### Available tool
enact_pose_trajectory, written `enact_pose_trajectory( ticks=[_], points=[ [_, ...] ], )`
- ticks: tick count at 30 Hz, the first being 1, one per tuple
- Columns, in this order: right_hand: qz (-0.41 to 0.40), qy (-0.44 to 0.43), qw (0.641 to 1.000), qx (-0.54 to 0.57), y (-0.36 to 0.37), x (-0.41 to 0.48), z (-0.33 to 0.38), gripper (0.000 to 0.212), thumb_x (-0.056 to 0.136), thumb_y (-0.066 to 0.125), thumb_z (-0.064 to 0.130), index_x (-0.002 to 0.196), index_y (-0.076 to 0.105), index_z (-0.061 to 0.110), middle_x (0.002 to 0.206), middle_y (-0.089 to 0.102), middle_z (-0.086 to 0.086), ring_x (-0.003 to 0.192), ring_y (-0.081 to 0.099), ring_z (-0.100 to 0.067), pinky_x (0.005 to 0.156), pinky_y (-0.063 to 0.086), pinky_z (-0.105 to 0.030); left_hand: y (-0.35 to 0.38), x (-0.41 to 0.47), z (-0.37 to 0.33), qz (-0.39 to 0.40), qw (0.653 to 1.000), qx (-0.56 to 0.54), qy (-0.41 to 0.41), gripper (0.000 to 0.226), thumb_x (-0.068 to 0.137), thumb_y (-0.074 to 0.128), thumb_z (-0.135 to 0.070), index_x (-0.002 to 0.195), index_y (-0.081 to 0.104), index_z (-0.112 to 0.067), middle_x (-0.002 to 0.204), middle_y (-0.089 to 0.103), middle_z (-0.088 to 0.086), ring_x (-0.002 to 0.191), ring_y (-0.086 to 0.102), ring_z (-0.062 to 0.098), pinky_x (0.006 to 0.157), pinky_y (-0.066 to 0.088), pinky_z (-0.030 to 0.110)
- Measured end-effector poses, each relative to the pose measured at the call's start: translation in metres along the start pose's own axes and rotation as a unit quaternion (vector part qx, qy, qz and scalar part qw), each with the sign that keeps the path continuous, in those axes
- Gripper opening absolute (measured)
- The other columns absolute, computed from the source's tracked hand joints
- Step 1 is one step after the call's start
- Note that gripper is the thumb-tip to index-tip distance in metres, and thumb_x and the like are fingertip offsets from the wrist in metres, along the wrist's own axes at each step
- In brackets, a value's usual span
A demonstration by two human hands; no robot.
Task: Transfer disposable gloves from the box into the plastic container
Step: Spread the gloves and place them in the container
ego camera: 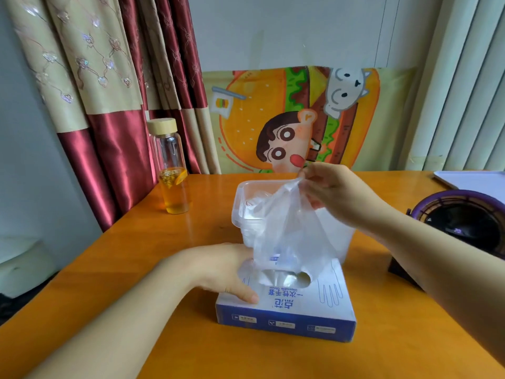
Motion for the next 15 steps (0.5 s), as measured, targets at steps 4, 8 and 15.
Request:
enact_pose_trajectory(
  ticks=[4,8,15],
  points=[
    [0.007,0.145,0.964,0.224,-0.010,0.000,-0.012,0.022,0.098,0.049,0.012,0.100,0.063,-0.005,0.091,0.072,-0.012,0.072,0.067,-0.014,0.063,0.056,-0.021,-0.030,-0.013,-0.005,-0.082,0.992,-0.092,-0.002,0.081,0.071,0.065,-0.062,0.143,0.037,-0.036,0.134,0.052,-0.020,0.120,0.051,0.002,0.104,0.043,0.029],
    [0.066,0.212,0.916,0.334,-0.008,0.000,-0.020,0.024,0.098,0.045,0.006,0.106,0.067,0.001,0.097,0.071,-0.014,0.081,0.066,-0.020,0.068,0.058,-0.027,-0.062,-0.023,-0.024,-0.218,0.949,-0.225,0.037,0.099,0.061,0.063,-0.064,0.148,0.026,-0.035,0.134,0.049,-0.018,0.117,0.052,0.001,0.098,0.045,0.025],
    [0.137,0.229,0.896,0.356,0.012,0.003,-0.026,0.027,0.097,0.045,0.004,0.117,0.062,-0.005,0.104,0.067,-0.021,0.086,0.065,-0.024,0.078,0.055,-0.034,-0.067,0.018,-0.048,-0.298,0.916,-0.263,0.046,0.035,0.089,0.066,-0.028,0.122,0.059,-0.022,0.098,0.059,-0.018,0.077,0.059,-0.010,0.064,0.044,0.002]
  ],
)
Point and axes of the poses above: each hand's wrist, its own x-axis towards the middle knuckle, its own y-axis out of the palm, z = x × y, the point moved 3 cm from there along x, towards the middle knuckle
